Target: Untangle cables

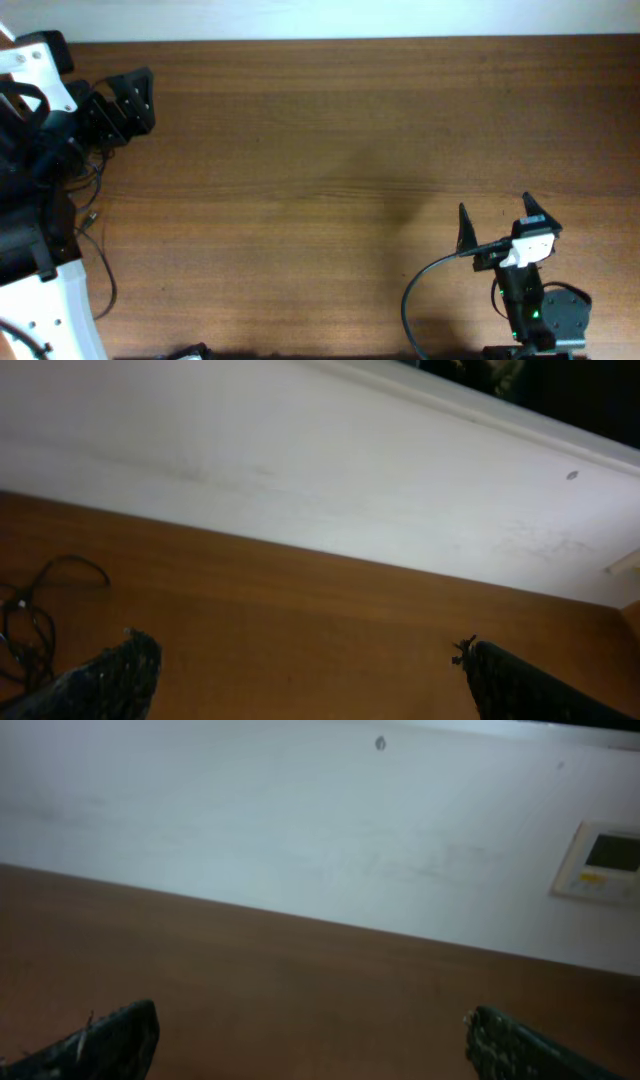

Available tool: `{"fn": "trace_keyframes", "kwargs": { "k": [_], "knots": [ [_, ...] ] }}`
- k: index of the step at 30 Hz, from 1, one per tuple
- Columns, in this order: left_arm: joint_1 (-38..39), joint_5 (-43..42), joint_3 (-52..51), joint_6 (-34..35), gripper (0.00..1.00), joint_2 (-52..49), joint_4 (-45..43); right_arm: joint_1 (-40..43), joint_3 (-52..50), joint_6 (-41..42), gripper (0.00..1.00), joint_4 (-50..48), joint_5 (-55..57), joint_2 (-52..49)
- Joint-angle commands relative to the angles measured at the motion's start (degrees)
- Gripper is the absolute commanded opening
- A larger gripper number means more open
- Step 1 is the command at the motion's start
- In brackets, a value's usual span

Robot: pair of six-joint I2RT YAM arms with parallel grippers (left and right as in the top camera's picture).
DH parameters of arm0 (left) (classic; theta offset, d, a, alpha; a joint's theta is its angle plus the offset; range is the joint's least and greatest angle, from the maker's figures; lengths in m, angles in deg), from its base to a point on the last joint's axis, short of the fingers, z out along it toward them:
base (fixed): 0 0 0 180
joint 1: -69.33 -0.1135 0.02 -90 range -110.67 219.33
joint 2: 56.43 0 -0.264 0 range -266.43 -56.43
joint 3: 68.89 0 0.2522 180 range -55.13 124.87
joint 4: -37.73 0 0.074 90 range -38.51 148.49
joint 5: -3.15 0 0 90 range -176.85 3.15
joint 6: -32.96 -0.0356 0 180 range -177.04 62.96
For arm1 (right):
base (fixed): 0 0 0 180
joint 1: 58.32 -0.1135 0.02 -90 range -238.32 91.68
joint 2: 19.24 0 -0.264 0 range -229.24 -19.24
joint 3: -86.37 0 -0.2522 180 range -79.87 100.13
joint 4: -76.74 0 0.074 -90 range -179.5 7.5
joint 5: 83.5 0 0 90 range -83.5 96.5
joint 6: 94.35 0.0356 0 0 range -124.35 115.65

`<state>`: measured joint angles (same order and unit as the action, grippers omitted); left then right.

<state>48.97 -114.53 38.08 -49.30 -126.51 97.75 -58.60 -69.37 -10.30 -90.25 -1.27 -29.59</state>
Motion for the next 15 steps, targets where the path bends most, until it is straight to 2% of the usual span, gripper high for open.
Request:
{"fn": "trace_keyframes", "kwargs": {
  "k": [1, 6, 15],
  "knots": [
    [0.1, -0.4, 0.0, -0.1, 0.99, 0.1, -0.3, 0.3, -6.8, 0.2, 0.99, -0.4, 0.6, 7.4],
    [0.1, -0.4, 0.0, -0.1, 0.99, 0.1, -0.3, 0.3, -10.2, 0.6, 0.99, 4.8, 0.3, 10.2],
    [0.1, -0.4, 0.0, -0.1, 0.99, 0.1, -0.3, 0.3, -10.2, 0.6, 0.99, 4.6, 0.3, 10.1]
  ]
}}
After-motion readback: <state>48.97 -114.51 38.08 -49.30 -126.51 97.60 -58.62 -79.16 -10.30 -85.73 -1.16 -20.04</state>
